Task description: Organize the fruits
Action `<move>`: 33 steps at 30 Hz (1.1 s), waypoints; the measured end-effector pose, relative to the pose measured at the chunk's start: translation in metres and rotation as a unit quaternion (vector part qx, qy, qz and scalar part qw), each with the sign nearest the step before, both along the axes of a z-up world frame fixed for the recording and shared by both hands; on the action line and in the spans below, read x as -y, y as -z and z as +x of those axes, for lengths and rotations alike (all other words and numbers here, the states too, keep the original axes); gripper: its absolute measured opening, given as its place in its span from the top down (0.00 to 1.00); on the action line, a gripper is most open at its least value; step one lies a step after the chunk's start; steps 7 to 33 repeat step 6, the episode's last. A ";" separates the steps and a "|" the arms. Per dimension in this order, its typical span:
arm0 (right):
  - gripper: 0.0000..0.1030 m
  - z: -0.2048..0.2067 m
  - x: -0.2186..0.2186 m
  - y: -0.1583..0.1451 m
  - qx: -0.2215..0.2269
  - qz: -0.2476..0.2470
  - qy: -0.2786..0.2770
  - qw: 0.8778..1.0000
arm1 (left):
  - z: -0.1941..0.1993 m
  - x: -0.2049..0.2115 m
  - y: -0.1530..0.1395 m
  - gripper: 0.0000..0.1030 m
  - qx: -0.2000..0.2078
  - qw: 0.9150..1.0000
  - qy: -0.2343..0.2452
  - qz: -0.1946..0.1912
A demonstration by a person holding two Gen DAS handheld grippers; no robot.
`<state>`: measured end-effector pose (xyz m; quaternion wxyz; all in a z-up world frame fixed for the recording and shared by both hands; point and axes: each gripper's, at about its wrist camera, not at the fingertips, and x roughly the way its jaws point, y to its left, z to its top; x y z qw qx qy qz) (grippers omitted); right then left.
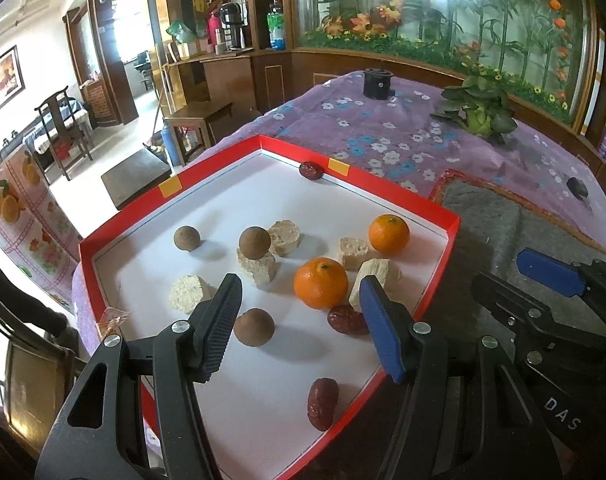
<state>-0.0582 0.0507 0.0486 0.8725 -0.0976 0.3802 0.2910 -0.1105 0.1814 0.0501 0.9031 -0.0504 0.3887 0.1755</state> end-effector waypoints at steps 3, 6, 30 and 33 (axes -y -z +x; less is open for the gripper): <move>0.53 0.000 0.000 0.000 -0.001 0.000 -0.002 1.000 | -0.001 0.001 0.000 0.40 0.002 1.000 -0.004 0.011; 0.53 0.001 0.000 0.001 -0.002 -0.002 -0.002 1.000 | 0.000 0.001 0.000 0.40 0.000 1.000 -0.002 0.009; 0.53 0.001 0.000 0.001 -0.002 -0.002 -0.002 1.000 | 0.000 0.001 0.000 0.40 0.000 1.000 -0.002 0.009; 0.53 0.001 0.000 0.001 -0.002 -0.002 -0.002 1.000 | 0.000 0.001 0.000 0.40 0.000 1.000 -0.002 0.009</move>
